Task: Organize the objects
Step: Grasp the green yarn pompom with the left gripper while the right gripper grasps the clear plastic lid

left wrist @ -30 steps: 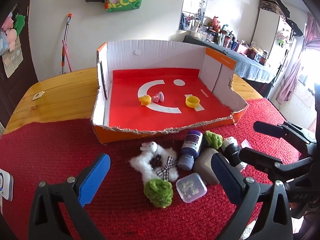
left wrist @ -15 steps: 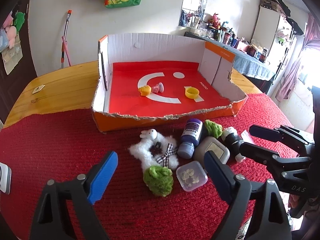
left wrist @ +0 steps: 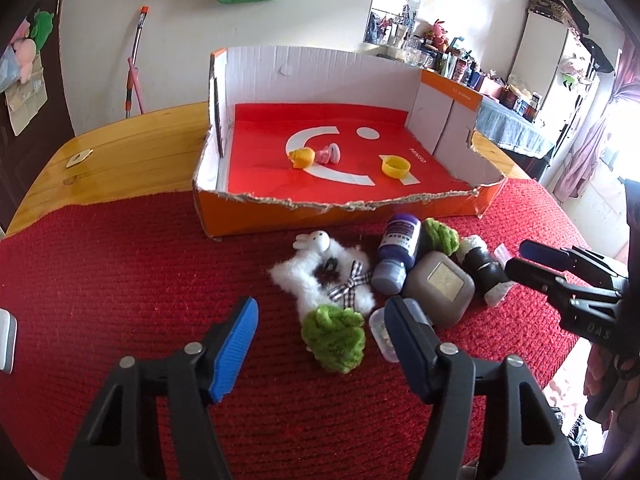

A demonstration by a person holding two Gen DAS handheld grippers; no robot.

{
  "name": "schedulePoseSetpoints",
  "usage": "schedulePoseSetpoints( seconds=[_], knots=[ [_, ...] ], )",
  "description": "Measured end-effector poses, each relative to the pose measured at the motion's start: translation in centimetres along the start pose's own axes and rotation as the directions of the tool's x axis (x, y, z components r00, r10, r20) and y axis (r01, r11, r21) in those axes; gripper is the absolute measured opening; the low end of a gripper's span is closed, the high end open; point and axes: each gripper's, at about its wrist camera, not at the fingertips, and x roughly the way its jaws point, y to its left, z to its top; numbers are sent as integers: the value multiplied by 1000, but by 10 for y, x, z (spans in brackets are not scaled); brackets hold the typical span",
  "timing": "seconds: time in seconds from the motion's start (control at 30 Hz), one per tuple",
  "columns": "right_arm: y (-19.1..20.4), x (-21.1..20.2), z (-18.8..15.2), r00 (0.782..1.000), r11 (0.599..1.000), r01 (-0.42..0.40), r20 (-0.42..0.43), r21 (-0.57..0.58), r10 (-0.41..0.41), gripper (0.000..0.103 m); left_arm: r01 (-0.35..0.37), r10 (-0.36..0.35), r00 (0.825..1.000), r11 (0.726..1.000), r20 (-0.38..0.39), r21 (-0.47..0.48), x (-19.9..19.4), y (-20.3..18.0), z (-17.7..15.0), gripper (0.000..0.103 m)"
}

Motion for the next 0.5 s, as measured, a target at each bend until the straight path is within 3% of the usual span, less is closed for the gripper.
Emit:
schedulePoseSetpoints(
  seconds=[0.5],
  knots=[
    [-26, 15, -5, 999, 997, 39, -32, 72, -37, 46, 1, -1, 1000, 1000, -30, -2, 11, 5, -6, 58]
  ],
)
